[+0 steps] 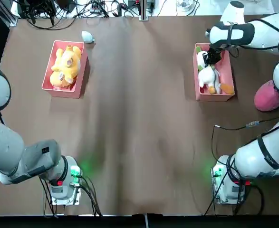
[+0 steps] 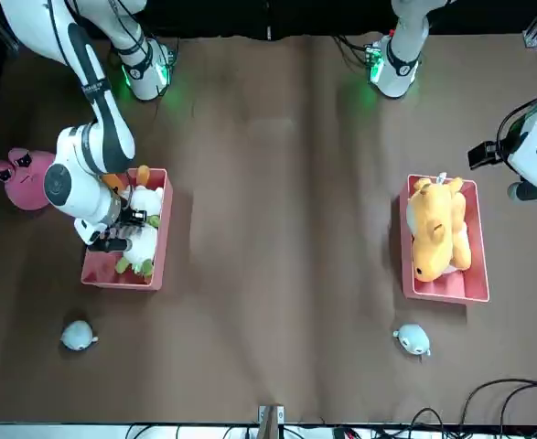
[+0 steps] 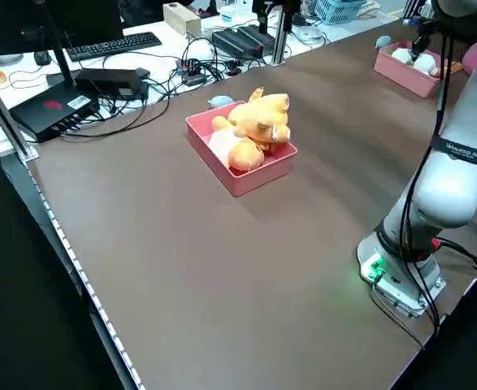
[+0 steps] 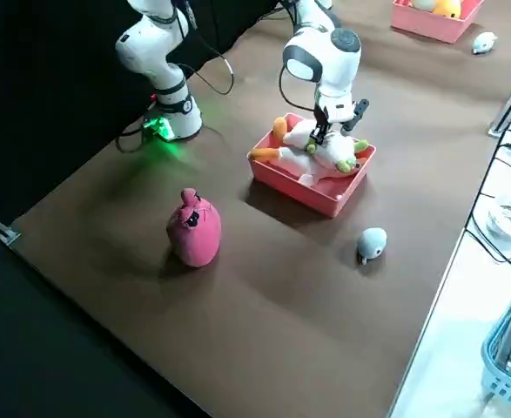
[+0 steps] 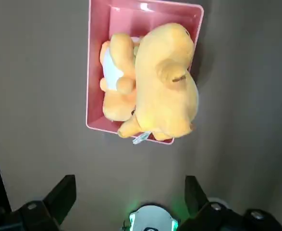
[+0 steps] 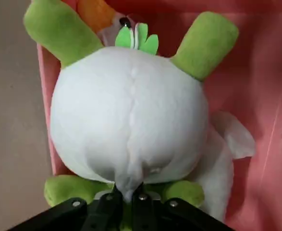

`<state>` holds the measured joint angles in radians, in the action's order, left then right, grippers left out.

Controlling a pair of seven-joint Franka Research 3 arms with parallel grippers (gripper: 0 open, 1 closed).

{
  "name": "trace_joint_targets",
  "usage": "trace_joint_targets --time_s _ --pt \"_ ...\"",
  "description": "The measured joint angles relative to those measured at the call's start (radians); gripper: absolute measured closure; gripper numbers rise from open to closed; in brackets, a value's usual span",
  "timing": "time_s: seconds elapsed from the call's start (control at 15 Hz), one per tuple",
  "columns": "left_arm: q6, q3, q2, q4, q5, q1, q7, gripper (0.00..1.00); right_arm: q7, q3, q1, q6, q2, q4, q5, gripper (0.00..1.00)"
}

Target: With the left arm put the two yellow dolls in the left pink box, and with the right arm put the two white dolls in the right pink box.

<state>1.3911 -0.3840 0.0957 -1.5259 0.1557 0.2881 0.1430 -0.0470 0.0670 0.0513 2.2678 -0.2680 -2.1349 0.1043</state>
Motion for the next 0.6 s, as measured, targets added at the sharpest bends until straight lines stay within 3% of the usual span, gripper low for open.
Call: trace_joint_targets --time_s 0.13,0.33,0.47,0.6 --pt "-0.001 -0.01 -0.004 0.0 0.0 -0.002 0.006 0.0 0.0 0.0 -0.001 0.0 0.0 0.002 0.001 0.83" --pt "-0.001 -0.001 -0.026 -0.004 0.0 -0.042 0.013 0.0 0.001 0.0 -0.001 0.0 0.002 0.027 0.0 0.56" --pt "-0.001 0.059 -0.053 -0.021 -0.003 -0.111 0.017 0.0 0.002 -0.002 -0.002 -0.041 0.011 0.077 -0.001 0.37" --pt "0.019 0.131 -0.093 -0.068 -0.039 -0.171 0.021 0.0 0.003 -0.007 -0.003 -0.152 0.027 0.162 -0.003 0.18"
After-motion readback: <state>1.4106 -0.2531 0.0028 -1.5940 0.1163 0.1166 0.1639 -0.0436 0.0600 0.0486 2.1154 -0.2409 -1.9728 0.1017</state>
